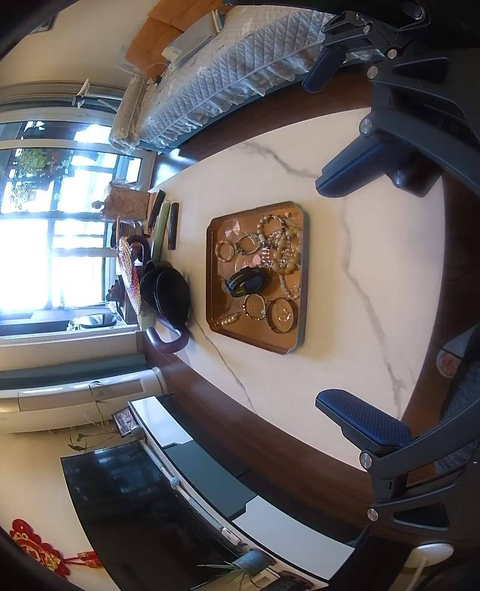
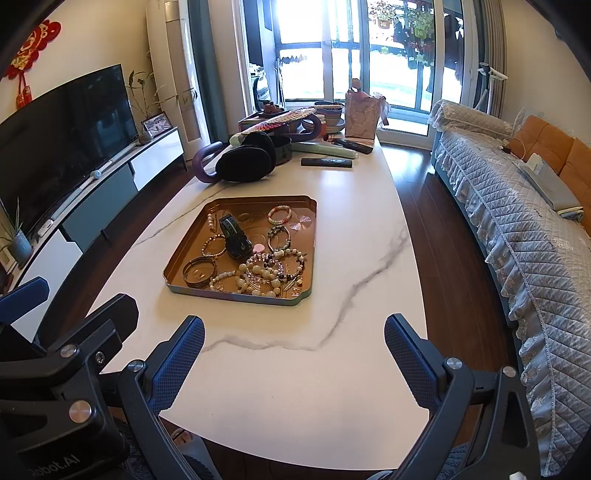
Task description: Organize jewelry
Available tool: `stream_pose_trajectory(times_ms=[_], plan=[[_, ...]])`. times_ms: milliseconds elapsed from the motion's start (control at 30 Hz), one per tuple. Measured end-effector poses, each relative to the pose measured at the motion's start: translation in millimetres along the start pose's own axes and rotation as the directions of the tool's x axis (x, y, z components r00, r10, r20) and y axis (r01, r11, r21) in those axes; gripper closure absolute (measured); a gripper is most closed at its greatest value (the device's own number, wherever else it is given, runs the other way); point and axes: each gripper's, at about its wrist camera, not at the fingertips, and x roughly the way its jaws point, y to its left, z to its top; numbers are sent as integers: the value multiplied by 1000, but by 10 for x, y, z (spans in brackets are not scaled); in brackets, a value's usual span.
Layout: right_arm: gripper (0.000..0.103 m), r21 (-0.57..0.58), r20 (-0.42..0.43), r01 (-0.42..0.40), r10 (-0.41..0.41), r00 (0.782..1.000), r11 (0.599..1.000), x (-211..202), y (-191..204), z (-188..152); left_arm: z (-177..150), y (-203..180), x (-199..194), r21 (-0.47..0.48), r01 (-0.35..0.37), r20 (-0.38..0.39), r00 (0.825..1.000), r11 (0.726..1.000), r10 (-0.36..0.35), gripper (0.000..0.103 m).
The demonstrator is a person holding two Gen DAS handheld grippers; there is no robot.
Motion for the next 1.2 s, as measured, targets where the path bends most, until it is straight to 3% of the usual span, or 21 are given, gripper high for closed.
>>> stream_pose_trajectory(times_ms=[1200], plan=[[5,-5,-21,-8,7,1000,1000,7,3,-8,29,38,-4,2,-7,-35,999,1000,7,0]])
